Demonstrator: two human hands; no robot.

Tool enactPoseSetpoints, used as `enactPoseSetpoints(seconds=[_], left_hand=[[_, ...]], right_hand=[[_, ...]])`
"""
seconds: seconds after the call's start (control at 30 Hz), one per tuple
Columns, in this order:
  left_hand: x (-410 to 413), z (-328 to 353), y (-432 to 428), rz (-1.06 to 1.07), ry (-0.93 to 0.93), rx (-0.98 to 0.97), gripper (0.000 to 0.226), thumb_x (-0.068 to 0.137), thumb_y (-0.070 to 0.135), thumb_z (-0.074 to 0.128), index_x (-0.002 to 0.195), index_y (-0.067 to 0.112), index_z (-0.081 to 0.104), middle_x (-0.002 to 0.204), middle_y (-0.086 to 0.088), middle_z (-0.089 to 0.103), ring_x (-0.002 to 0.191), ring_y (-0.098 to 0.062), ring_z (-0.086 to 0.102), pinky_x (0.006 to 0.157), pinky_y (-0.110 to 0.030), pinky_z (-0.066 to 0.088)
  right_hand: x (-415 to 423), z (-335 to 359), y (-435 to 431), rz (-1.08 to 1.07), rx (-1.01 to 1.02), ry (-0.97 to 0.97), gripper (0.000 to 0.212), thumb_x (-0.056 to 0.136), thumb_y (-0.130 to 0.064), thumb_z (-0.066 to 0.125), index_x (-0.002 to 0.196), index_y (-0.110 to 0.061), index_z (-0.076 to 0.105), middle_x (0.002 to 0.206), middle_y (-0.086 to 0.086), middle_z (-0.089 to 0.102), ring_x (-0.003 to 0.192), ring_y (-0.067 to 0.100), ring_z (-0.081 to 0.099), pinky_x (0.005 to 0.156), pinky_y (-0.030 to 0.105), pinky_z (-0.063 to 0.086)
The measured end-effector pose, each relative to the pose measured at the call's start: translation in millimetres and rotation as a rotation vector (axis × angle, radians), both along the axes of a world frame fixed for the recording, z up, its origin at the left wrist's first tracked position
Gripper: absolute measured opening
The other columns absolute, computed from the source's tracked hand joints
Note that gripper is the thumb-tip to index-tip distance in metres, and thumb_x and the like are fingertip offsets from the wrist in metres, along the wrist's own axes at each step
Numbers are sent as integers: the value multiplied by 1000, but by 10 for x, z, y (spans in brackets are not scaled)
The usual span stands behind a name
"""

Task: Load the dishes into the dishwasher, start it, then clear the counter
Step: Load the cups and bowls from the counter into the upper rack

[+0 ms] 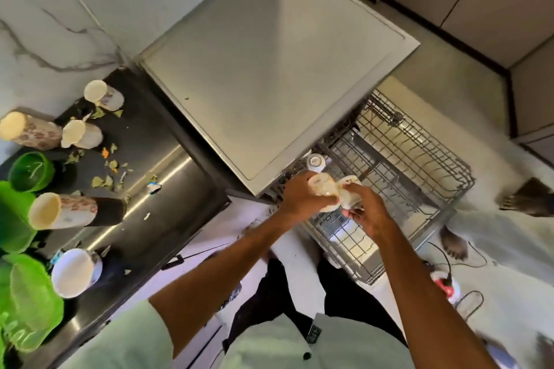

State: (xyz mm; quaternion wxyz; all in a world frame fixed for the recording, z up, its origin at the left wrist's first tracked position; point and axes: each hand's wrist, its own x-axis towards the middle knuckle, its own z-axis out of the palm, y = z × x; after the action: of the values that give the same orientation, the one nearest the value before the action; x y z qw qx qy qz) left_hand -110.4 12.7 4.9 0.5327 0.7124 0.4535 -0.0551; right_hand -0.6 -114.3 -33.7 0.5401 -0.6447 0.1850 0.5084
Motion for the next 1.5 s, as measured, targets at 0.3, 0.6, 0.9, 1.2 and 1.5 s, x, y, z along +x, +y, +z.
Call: enactPoseSetpoints(seconds=[0.3,0.6,0.9,1.2,1.5], left_hand=[[346,-880,-327,16,154,49,57,65,15,89,114,11,60,91,6,64,68,1,55,44,-2,38],[695,-1825,56,-54,171,297,78,60,55,85,121,19,52,105,0,64,89,-14,59,70,-31,54],[893,-2584,127,-354,336,748,95,63,61,84,135,8,54,134,-16,60,125,-34,53,101,-47,46],[969,-2721,67,-370,279,787,91,61,68,81,129,13,56,121,-9,65,109,-24,59,90,-40,51],[1068,-2716,154,-494,318,751,88,71,47,85,139,7,45,129,-13,57,114,-27,55,88,-36,53]], right_hand=[[129,-962,-358,46,-199,-40,49,72,-27,86,114,-9,66,100,13,68,83,26,65,53,27,54],[345,-1718,-142,119,-272,-213,71,66,-39,90,124,-11,59,115,12,67,96,27,69,59,29,59],[327,-2021,-57,90,-295,-287,64,71,-37,89,123,-14,58,104,4,68,86,20,69,75,41,62],[281,-2113,-143,138,-306,-329,64,71,-37,89,123,-16,60,118,6,65,98,24,67,82,47,61],[341,-2144,-188,119,-319,-313,68,68,-41,90,124,-17,59,117,5,65,96,23,67,80,45,62]])
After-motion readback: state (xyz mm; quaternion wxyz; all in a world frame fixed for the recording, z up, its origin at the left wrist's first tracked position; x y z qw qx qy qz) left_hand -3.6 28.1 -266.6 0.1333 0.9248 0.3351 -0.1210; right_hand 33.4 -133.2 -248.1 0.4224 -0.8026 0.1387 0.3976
